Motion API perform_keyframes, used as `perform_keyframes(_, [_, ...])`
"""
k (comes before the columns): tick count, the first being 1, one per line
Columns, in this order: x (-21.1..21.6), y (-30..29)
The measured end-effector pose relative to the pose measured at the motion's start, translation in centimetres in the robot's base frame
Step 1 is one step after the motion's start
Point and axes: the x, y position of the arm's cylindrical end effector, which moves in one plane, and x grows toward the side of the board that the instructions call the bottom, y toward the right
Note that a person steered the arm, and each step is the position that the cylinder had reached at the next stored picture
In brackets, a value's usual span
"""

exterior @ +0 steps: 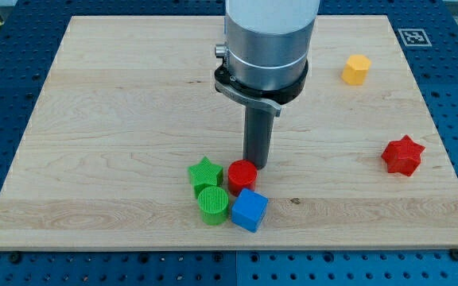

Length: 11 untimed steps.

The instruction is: Move your arm towards the red star

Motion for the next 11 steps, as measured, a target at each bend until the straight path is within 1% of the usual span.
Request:
perform_keyframes(2, [0.6,0.0])
perform_keyframes(3, [-2.1,0.0])
perform_keyframes(4, [-5.7,0.5])
perform_keyframes(5, [-7.1,4.0])
perform_keyframes(8, [-7.1,18.3])
perform_keyframes(9, [-6.5,24.0])
perform_keyframes(10, [-3.0,26.8])
perform_keyframes(11, [0.5,26.7])
